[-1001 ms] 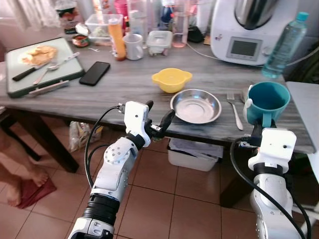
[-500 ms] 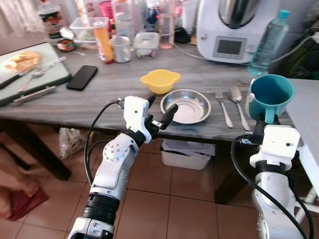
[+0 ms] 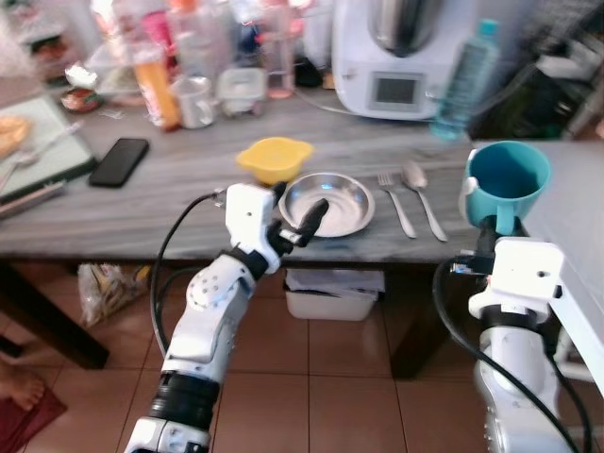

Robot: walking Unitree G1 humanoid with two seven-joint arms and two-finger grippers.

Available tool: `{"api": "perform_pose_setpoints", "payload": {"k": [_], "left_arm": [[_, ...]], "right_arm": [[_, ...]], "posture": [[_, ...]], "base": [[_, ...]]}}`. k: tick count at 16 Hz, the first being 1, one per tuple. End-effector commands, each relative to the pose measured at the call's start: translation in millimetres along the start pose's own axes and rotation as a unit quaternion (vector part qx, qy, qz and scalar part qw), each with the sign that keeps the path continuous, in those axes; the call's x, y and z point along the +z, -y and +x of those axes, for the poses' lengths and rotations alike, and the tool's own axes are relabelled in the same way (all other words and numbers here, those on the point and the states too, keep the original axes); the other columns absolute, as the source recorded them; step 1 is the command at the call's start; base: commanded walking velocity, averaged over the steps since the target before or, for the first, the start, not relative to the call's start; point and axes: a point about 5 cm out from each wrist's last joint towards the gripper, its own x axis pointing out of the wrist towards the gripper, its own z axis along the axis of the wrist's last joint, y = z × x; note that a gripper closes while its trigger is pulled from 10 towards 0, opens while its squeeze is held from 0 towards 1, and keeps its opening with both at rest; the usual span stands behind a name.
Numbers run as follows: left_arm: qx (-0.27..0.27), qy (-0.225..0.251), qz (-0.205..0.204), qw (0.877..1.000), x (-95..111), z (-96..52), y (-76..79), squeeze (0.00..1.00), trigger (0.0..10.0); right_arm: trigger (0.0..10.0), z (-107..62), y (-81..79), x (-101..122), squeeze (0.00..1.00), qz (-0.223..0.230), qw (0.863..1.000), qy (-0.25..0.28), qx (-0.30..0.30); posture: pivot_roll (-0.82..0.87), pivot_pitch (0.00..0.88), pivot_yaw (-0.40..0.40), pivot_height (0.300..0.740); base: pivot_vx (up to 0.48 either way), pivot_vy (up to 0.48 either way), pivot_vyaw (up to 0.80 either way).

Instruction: Setting the table

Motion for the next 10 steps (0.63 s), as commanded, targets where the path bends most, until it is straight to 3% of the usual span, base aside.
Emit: {"api": "perform_pose_setpoints", "payload": {"k": [1, 4, 8, 10], "left_arm": [[-0.002, -0.006, 0.010, 1.000, 1.1, -3.3, -1.4, 0.00, 10.0], [0.019, -0.022, 0.026, 0.999, -4.7, -12.4, -9.1, 0.00, 10.0], [0.100, -0.018, 0.077, 0.992, 1.5, -35.3, -35.2, 0.00, 10.0], [0.117, -0.023, 0.092, 0.989, 2.6, -45.9, -41.1, 0.00, 10.0]], "right_arm": [[10.0, -0.3, -1.5, 8.3, 0.00, 0.005, 1.000, 0.017, 0.003], [10.0, -3.8, -0.9, 7.7, 0.00, 0.003, 1.000, 0.015, 0.009], [10.0, -8.9, 1.5, 9.0, 0.00, 0.001, 1.000, 0.015, 0.015], [10.0, -13.1, 2.1, 10.7, 0.00, 0.003, 1.000, 0.015, 0.020]], "posture": [[0.04, 0.076, 0.014, 0.740], [0.04, 0.076, 0.016, 0.740], [0.04, 0.074, 0.008, 0.740], [0.05, 0.073, 0.002, 0.740]], "base": [[0.000, 0.000, -0.56], [0.000, 0.000, -0.19], [0.000, 0.000, 0.00], [0.000, 0.000, 0.00]]}}
